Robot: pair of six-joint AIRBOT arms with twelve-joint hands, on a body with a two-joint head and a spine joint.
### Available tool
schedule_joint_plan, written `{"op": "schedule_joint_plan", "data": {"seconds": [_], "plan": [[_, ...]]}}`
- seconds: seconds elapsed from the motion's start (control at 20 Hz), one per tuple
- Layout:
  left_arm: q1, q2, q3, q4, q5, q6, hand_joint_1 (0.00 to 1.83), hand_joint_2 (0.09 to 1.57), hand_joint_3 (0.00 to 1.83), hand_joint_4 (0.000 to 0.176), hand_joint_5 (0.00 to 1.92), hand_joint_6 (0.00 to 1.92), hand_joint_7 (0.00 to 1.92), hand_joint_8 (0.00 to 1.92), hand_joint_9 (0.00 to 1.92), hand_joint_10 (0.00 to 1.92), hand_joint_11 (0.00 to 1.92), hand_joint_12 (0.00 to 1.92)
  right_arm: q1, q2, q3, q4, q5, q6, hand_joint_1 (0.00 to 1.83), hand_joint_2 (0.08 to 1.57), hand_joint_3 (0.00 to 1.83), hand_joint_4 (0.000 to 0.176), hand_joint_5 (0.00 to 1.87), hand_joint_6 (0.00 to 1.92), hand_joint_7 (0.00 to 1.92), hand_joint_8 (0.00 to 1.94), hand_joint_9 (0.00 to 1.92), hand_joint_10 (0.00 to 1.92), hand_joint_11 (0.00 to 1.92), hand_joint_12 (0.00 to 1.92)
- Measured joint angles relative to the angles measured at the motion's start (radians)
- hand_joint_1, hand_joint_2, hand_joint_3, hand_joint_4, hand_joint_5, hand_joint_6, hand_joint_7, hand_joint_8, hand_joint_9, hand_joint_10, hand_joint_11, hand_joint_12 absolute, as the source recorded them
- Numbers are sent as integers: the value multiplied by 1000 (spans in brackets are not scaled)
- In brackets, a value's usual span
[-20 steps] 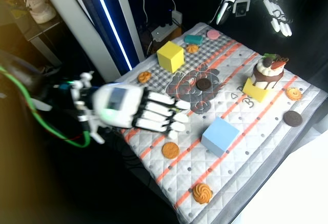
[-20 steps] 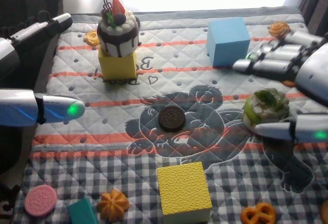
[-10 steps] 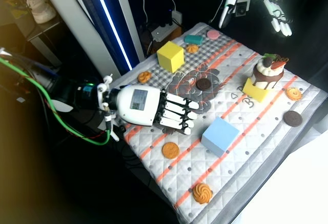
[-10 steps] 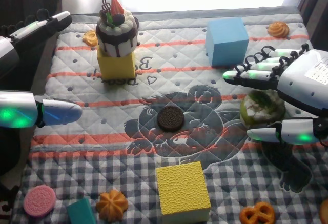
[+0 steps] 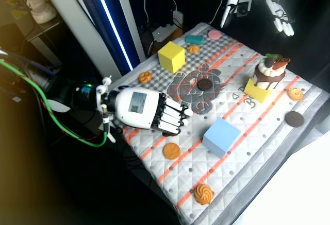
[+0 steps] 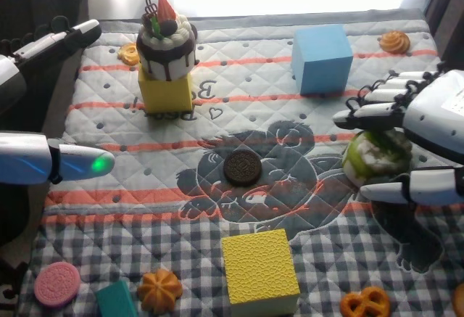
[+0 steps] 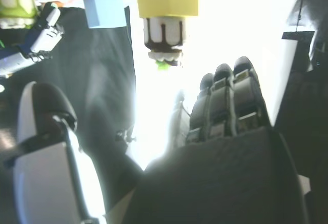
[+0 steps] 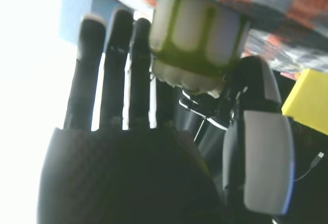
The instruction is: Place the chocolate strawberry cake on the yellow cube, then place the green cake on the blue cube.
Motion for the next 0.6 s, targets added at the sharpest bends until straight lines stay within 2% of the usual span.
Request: {"op": "schedule_joint_plan", "data": {"seconds": [0.05,0.15,0.25,0.35,0.45,0.5,0.6], "plan": [[3,0,0,-4,-3,0,683,799,9,176,0,0,0,0,0,0,0,0,0,10,-5,0,6,-1,615,1048,0,0,643,12,342,1237,342,1583,342,1901],[4,0,0,-5,-5,0,670,806,10,176,0,0,0,0,0,0,0,0,-7,30,-16,0,19,-1,572,1034,0,0,663,11,333,1334,343,1675,382,1920],[4,0,0,-5,-6,0,699,806,7,176,0,0,0,0,0,0,0,0,-11,38,-22,6,26,-1,554,1017,0,0,667,5,379,1380,372,1717,404,1921],[5,0,0,-5,-6,0,668,812,8,176,0,0,0,0,0,0,0,0,-13,38,-26,5,26,-1,570,1009,0,0,672,3,399,1346,372,1672,367,1921],[12,0,-1,-9,-5,0,676,807,4,176,0,0,0,0,0,0,0,0,-13,46,-37,0,33,-1,754,982,0,0,716,13,469,1383,446,1728,446,1921],[12,-1,-1,-13,-5,0,667,807,3,176,0,0,0,0,0,0,0,0,-13,48,-38,0,39,-1,808,967,0,0,786,31,577,1555,608,1850,683,1921],[12,-1,-1,-14,-7,0,665,808,3,176,0,0,0,0,0,0,0,0,-13,52,-40,1,51,-1,865,957,0,0,833,42,632,1619,670,1883,774,1921]]}}
